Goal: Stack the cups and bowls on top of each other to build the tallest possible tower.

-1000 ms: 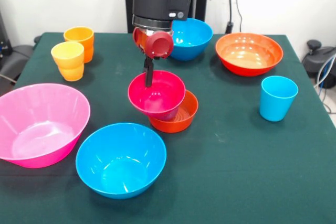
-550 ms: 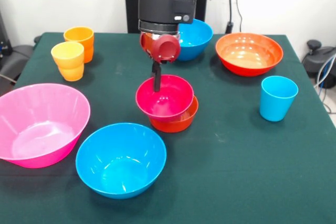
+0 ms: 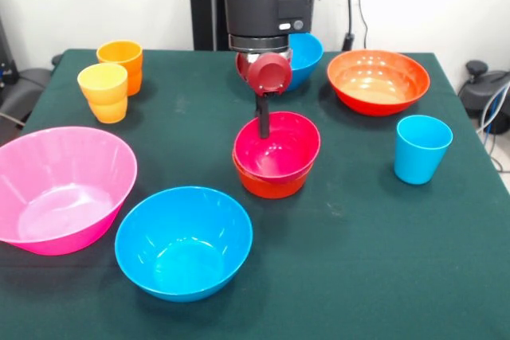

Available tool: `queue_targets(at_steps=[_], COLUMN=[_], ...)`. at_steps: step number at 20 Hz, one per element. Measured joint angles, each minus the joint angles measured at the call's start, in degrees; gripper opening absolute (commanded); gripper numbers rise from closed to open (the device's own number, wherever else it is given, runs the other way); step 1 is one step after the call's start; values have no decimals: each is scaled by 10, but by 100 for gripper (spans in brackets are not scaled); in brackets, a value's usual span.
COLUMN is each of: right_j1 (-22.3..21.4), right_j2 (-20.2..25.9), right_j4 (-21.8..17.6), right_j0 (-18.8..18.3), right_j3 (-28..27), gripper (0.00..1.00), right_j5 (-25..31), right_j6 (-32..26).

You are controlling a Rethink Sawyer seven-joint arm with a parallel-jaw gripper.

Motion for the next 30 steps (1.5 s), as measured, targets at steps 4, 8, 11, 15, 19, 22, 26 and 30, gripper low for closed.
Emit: queue_targets(at_steps=[4, 8, 11, 15, 19, 22, 26, 30], right_j1=[-3, -9, -15, -22, -27, -30, -32, -32], right_j2=[-4, -23, -48, -76, -104, -123, -147, -160], right_j4=[15, 34, 47, 60, 70, 71, 71, 71], right_j0=[11, 41, 74, 109, 137, 153, 166, 162], right_j3=[0, 0, 0, 0, 0, 0, 0, -1], gripper=[0, 0, 0, 0, 0, 0, 0, 0], right_j5=[9, 32, 63, 110, 155, 183, 206, 206], right_j6=[0, 0, 0, 0, 0, 0, 0, 0])
